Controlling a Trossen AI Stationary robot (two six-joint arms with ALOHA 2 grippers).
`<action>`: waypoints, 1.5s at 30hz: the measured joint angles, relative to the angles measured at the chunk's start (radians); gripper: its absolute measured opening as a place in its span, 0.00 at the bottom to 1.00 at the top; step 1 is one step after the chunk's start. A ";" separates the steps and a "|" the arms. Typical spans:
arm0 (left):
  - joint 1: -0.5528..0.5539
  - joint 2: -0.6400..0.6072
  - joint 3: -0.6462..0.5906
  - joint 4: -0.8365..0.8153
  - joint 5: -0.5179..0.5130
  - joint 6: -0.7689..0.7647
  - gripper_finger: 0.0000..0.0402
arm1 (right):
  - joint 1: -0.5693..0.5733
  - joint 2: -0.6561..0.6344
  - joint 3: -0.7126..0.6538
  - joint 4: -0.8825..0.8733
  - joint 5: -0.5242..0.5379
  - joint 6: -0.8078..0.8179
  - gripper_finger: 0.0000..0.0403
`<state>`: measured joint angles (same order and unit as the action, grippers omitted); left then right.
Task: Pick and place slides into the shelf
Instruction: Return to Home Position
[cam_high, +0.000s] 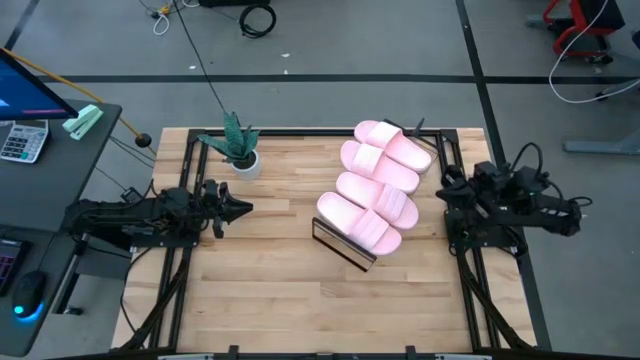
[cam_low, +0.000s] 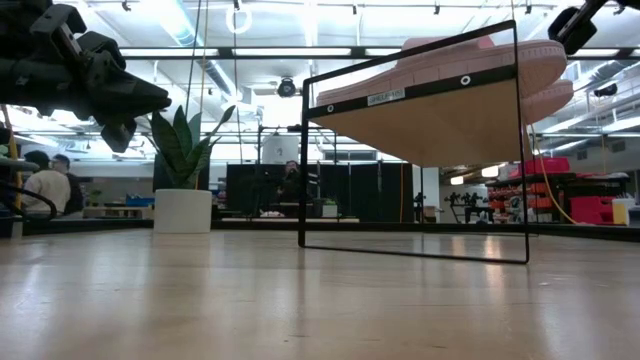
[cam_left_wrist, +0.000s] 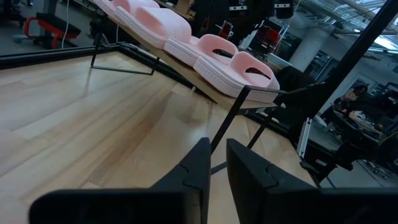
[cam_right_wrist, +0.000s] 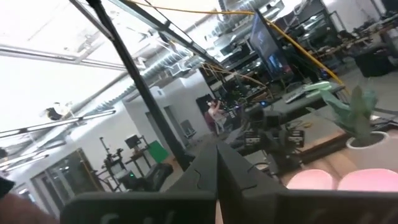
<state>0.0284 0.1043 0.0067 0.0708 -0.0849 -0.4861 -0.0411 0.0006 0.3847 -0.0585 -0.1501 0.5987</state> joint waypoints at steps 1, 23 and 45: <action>0.000 0.000 0.000 0.000 0.000 0.000 0.15 | 0.009 0.000 0.000 0.006 0.001 0.000 0.00; 0.000 0.000 0.000 0.000 0.000 0.000 0.15 | 0.060 0.000 0.001 -0.018 0.169 -0.210 0.00; 0.000 0.000 0.000 0.000 0.000 0.000 0.15 | 0.060 0.000 -0.312 0.386 0.232 -0.305 0.00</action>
<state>0.0287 0.1043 0.0065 0.0706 -0.0849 -0.4862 0.0185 0.0006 0.0729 0.3276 0.0822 0.2939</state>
